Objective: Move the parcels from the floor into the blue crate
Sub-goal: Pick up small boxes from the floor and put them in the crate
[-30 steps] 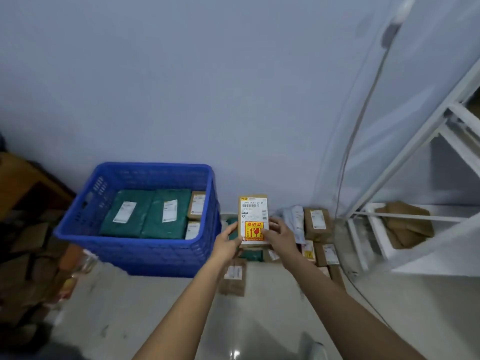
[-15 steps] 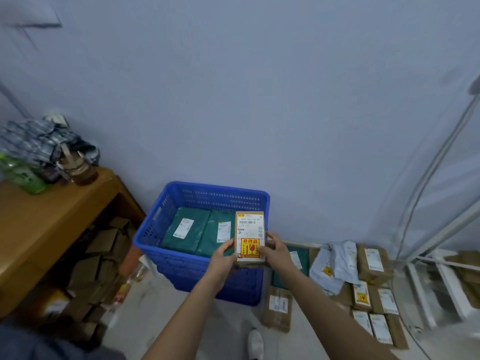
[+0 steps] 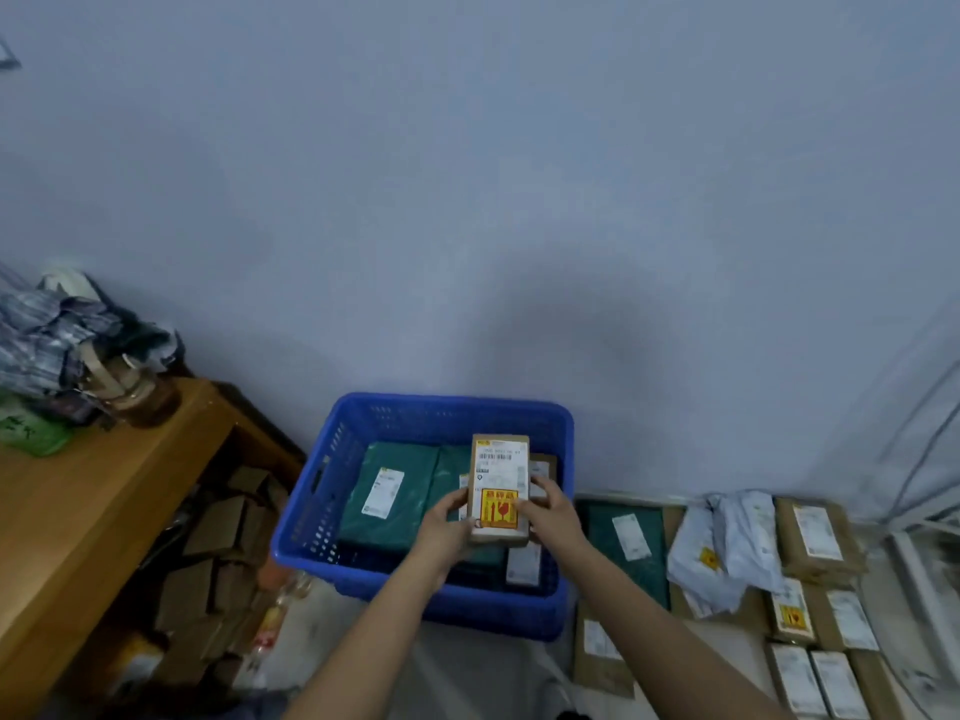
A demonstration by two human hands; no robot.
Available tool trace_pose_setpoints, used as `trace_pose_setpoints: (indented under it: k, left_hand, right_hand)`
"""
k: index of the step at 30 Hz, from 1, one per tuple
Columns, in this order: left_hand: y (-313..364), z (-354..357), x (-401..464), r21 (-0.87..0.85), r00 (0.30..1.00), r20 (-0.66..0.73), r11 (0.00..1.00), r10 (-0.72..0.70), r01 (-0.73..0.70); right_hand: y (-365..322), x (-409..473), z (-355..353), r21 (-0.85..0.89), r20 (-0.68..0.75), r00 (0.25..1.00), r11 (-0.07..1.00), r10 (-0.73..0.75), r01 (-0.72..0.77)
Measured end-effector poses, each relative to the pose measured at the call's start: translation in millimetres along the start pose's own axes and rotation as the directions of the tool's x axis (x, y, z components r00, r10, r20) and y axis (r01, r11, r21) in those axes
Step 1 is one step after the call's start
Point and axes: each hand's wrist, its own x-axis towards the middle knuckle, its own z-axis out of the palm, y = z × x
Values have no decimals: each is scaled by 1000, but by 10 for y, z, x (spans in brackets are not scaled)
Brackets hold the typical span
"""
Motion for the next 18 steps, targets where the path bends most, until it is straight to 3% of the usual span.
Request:
trace_pose_setpoints:
  k: [7,14,18]
  left_hand:
    - [-207,72,778,106,987,39,983,-154,149]
    - [-1092,125,1887,273,934,98,911,-345,308]
    - [-1630,200,2391,307,931,126,906,-342,291]
  right_hand:
    - [272,495,48,-38,-123,986,993,109,-114]
    - [1085,1116,312,-51,-345,907,960,242,-275]
    - [1676,1566,399,-94,-373,886,939,275,-331]
